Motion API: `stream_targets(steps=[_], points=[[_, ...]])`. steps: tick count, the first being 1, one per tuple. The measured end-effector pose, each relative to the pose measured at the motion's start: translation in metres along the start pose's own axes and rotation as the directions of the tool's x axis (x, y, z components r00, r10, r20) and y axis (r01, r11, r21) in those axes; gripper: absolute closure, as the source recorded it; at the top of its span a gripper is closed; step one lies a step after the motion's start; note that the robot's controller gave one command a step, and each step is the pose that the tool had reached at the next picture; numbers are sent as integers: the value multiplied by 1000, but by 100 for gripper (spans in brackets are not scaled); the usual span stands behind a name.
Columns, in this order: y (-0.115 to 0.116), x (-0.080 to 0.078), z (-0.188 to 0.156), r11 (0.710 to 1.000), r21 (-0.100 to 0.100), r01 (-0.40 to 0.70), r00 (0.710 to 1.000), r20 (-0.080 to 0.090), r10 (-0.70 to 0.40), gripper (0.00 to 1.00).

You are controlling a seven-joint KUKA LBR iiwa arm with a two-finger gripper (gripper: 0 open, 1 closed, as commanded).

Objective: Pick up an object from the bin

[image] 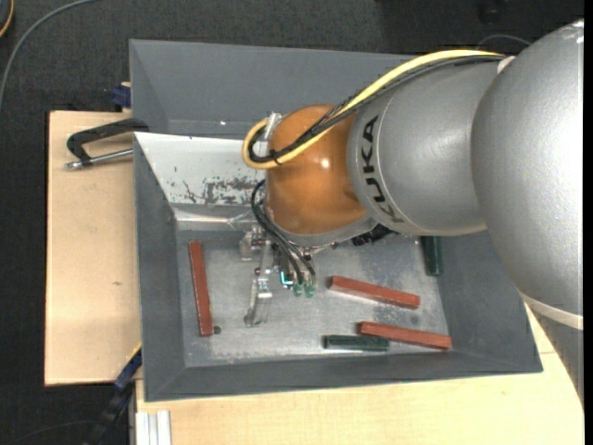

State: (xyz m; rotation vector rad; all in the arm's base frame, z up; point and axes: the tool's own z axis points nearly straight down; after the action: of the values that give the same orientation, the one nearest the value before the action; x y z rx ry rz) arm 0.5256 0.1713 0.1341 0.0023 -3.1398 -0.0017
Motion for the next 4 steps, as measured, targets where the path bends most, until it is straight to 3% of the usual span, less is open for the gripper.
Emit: stream_targets(steps=[1,2,3,4], points=[[61,-23,62,936,0,352,936,8,-352,0],[53,-44,32,498,6,867,498,8,-867,0],[64,-45,33,-19,6,1000,-19,4,-1000,0],[61,-50,63,-415,5,910,-415,2,-910,0]])
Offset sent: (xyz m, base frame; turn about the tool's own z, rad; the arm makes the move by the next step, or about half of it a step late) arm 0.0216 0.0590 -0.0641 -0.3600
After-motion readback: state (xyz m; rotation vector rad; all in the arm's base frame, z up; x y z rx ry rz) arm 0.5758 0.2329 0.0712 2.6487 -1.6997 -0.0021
